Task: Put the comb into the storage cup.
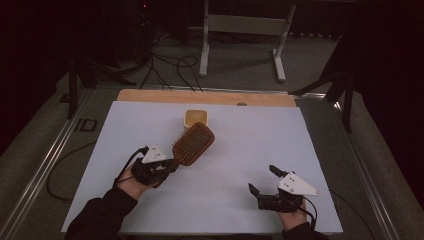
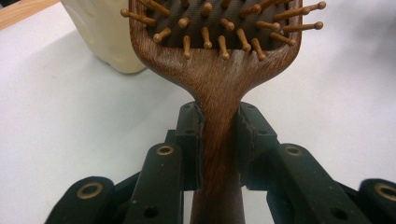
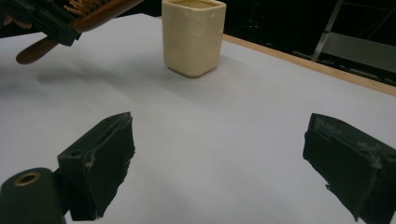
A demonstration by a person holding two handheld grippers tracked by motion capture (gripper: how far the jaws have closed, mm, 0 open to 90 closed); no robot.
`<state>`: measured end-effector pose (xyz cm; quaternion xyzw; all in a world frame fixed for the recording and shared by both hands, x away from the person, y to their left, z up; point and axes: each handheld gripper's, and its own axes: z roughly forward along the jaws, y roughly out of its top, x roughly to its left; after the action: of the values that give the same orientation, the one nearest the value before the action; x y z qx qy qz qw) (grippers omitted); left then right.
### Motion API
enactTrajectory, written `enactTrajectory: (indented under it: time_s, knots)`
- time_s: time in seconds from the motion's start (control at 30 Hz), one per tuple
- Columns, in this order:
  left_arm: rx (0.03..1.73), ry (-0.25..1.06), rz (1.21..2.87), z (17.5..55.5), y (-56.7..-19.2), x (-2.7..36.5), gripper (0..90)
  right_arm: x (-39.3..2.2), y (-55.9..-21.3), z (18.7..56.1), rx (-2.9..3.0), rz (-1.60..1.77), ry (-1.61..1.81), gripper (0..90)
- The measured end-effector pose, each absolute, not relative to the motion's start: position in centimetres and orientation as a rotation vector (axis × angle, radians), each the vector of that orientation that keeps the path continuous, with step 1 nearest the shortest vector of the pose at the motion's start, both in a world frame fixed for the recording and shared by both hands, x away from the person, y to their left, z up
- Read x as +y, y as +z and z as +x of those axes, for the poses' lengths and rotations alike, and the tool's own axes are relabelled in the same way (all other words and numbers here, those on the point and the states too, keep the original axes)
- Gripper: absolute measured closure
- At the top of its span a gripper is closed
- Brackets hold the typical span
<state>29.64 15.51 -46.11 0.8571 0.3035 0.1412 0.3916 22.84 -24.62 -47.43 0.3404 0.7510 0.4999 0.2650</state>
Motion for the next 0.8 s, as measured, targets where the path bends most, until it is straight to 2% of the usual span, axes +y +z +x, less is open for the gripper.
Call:
enactTrajectory:
  time_s: [0.37,0.57,0.8]
  knots:
    - [0.763,0.388,2.149,28.9,-46.5,15.5,73.8,-23.6,-45.0,22.7,2.037,0.893,1.368,8.6]
    - [0.748,0.389,2.111,28.4,-46.6,15.9,73.8,-22.8,-42.0,23.4,2.018,0.891,1.4,8.6]
    - [0.7,0.365,2.045,27.9,-46.4,16.1,73.8,-21.5,-40.1,24.0,2.033,0.86,1.465,8.5]
